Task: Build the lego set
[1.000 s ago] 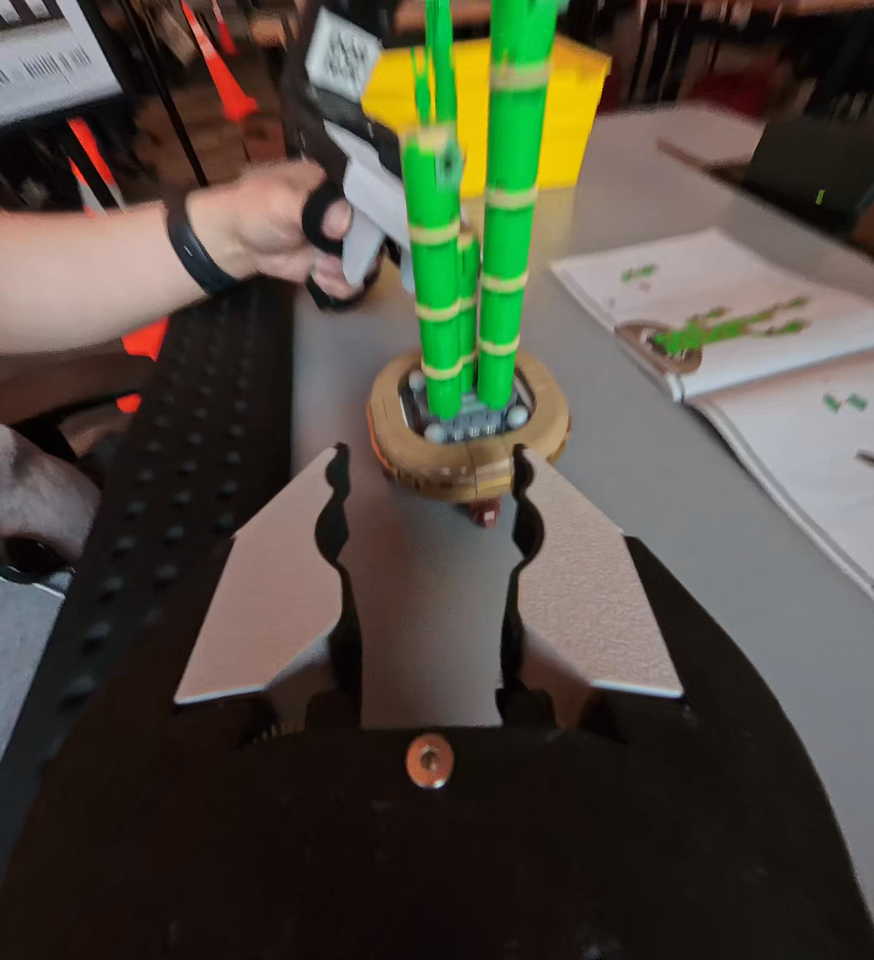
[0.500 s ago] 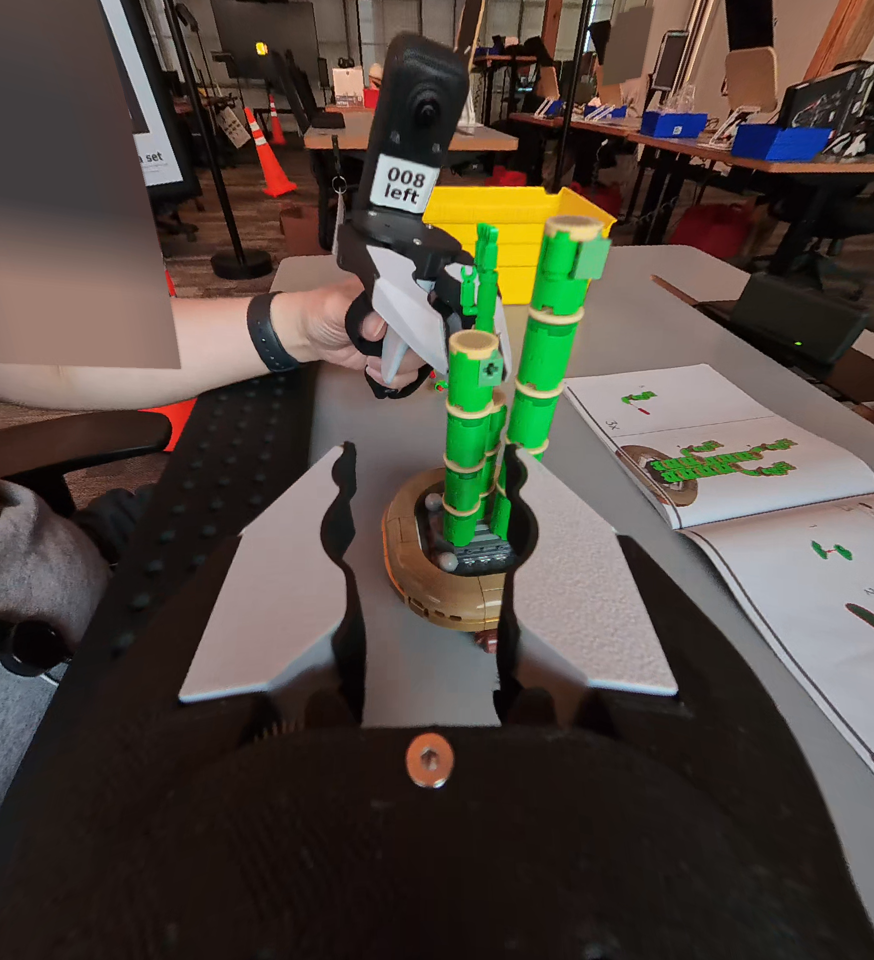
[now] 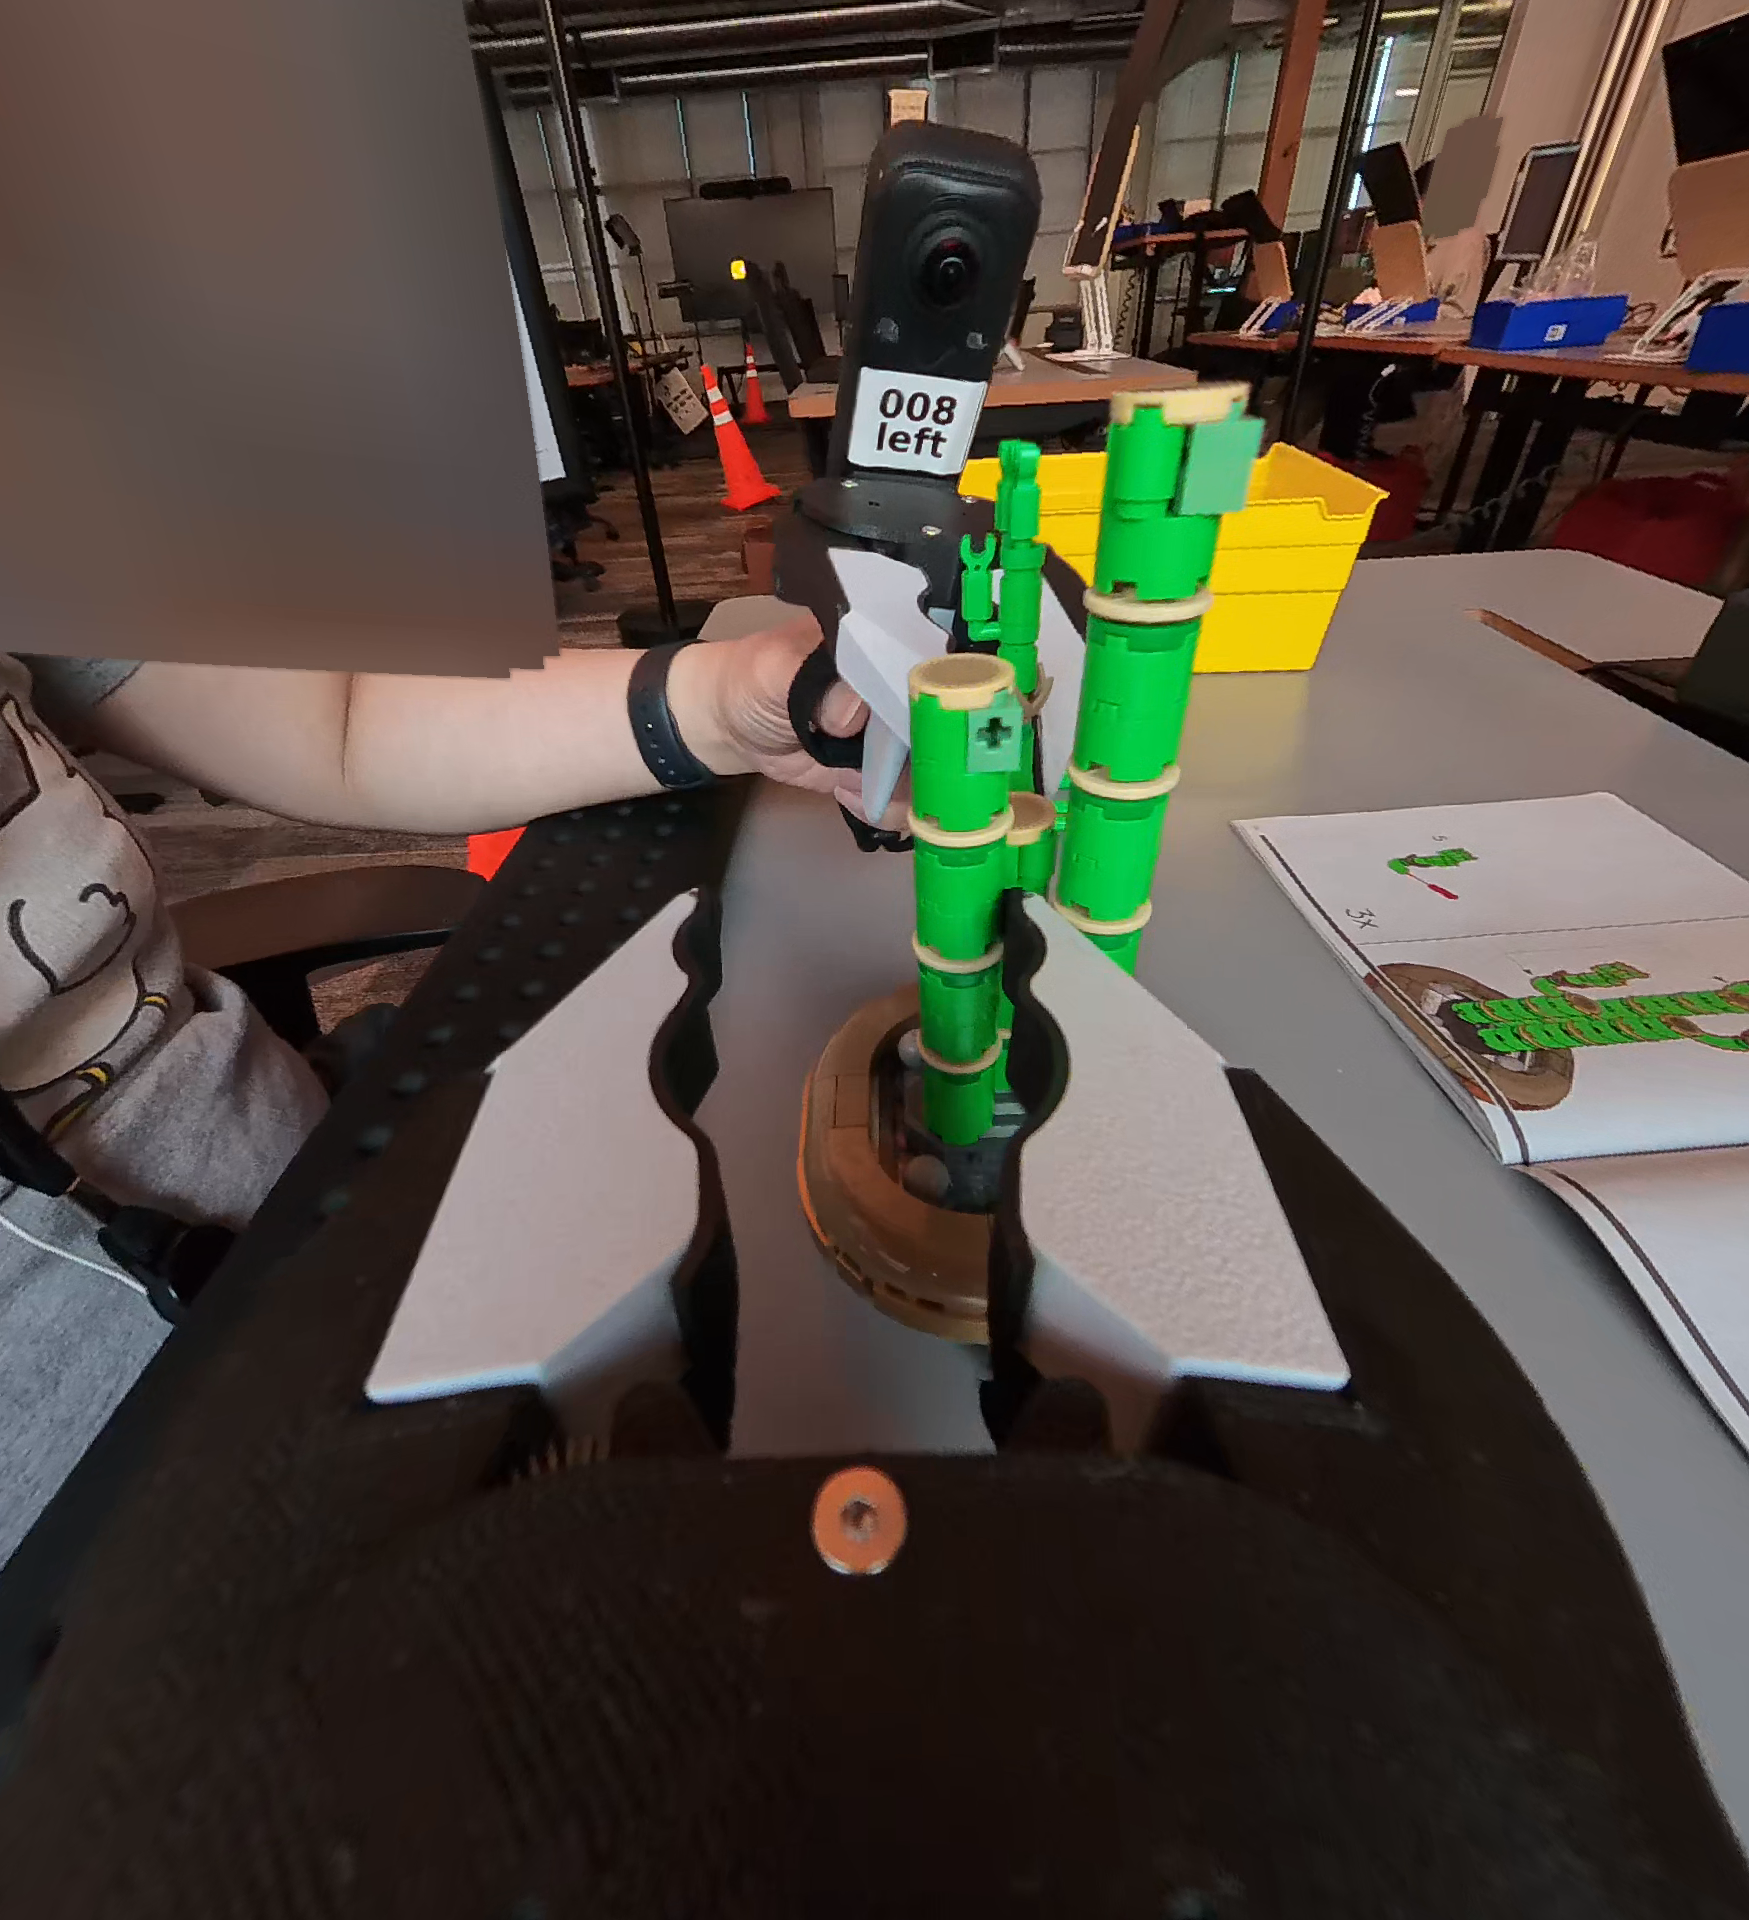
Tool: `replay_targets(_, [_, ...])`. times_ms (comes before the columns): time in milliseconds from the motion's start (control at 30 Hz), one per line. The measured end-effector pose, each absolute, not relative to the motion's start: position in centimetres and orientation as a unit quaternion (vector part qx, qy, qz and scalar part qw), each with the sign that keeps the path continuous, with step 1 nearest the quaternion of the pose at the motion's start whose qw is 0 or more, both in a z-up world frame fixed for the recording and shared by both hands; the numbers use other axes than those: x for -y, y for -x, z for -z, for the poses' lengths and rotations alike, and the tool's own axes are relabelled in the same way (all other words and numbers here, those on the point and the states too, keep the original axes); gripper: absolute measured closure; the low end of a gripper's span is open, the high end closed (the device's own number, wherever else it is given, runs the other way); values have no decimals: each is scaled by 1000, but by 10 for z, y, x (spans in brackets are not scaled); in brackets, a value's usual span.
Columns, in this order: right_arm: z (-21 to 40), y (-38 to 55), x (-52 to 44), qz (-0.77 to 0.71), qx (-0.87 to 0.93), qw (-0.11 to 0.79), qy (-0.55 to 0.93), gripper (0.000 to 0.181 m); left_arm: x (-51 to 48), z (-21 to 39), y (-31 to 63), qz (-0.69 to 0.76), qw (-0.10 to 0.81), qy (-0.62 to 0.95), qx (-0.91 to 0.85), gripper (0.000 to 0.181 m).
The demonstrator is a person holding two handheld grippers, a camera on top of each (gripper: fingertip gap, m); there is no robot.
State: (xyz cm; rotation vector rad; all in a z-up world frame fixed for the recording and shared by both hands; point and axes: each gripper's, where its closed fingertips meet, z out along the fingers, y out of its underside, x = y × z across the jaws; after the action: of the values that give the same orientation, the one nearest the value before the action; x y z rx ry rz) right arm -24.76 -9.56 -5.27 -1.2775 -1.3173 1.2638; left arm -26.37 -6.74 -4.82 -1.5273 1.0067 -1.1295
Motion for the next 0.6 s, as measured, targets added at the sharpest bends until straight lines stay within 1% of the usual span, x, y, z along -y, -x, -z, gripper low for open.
replay_targets(200, [56,250,95,-466,536,481,514,127,67,47,264,468,478,622,-408,174])
replay_targets(267, [56,251,95,-458,532,489,517,126,67,45,264,474,480,619,-402,171])
replay_targets(433, [56,252,97,-460,525,493,518,122,66,45,264,465,488,617,-406,174])
replay_targets(600, [54,252,96,-464,523,493,517,125,65,46,264,456,490,619,-412,175])
